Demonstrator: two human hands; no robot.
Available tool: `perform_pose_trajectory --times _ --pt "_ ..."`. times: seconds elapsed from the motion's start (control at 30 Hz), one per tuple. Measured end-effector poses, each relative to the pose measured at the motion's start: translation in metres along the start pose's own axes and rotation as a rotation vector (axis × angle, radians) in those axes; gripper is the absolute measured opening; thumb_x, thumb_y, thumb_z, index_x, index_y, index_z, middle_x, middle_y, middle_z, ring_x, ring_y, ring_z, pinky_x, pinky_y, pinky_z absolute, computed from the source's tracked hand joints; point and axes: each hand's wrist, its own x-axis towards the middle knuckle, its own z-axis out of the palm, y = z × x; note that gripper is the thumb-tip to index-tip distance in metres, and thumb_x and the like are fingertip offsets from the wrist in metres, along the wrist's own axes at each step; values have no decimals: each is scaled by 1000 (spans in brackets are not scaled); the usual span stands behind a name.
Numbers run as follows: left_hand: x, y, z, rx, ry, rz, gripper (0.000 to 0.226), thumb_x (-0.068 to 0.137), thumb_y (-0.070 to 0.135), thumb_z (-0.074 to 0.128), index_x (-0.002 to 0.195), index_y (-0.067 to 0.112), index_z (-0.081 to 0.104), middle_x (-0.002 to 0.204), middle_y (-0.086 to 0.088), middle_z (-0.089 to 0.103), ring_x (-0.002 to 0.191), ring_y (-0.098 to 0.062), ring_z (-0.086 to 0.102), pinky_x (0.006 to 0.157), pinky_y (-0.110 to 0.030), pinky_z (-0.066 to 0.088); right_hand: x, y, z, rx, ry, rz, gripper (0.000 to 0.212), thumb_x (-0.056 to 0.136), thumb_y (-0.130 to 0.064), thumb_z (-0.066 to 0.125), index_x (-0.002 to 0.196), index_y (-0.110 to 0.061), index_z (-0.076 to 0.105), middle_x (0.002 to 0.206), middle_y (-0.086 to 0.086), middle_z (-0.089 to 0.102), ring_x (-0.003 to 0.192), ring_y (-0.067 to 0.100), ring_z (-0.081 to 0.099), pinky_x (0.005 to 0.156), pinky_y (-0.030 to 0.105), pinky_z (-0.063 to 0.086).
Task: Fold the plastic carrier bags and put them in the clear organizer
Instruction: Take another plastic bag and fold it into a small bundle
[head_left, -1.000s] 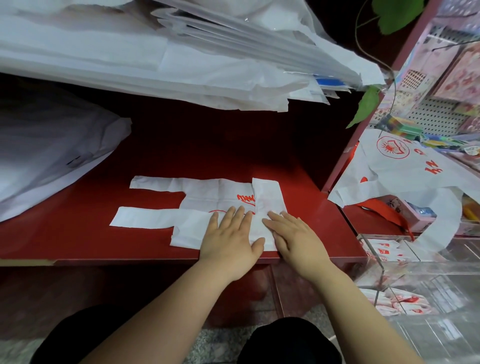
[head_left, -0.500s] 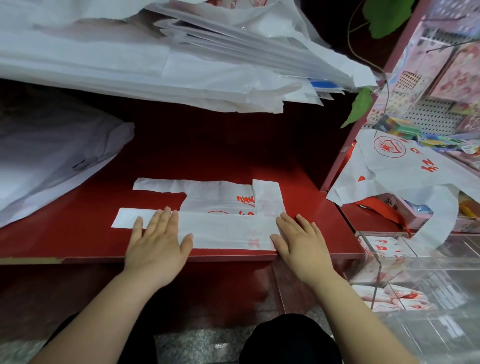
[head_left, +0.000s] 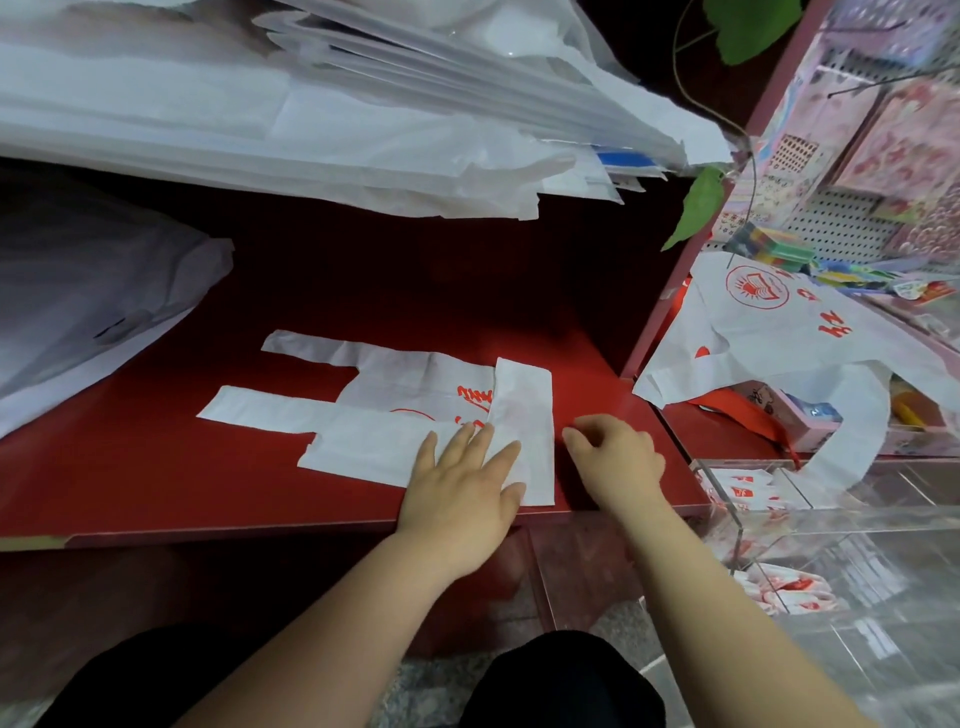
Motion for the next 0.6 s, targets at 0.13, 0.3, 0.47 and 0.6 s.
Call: perform_pose_trajectory --times 0.13,0.3,0.47,0.6 --pt "-1 0 1 17 -5 16 50 101 39 15 148 32 3 157 0 -7 143 -16 -12 113 -39 -10 19 -16 -1 -78 -130 100 30 84 -45 55 101 -21 62 111 3 57 117 28 40 94 36 26" --pt "-1 -4 0 -7 2 57 48 101 39 16 147 36 5 157 1 -7 142 -15 -13 113 -38 -11 34 -25 5 64 -152 111 14 81 -26 58 67 -23 56 97 -1 59 112 23 40 90 36 24" --pt "-1 -7 0 -48 1 100 47 100 36 20 146 39 9 157 3 -6 142 -12 -13 112 -37 -12 33 -11 7 424 -124 32 24 82 -14 58 63 -24 47 69 -10 54 75 12 50 96 42 33" --pt "0 -8 1 -66 10 112 47 100 33 22 145 41 13 157 5 -4 142 -10 -13 112 -37 -12 31 -1 7 591 -165 52 30 78 -18 66 102 -25 50 72 -10 61 94 19 59 103 44 33"
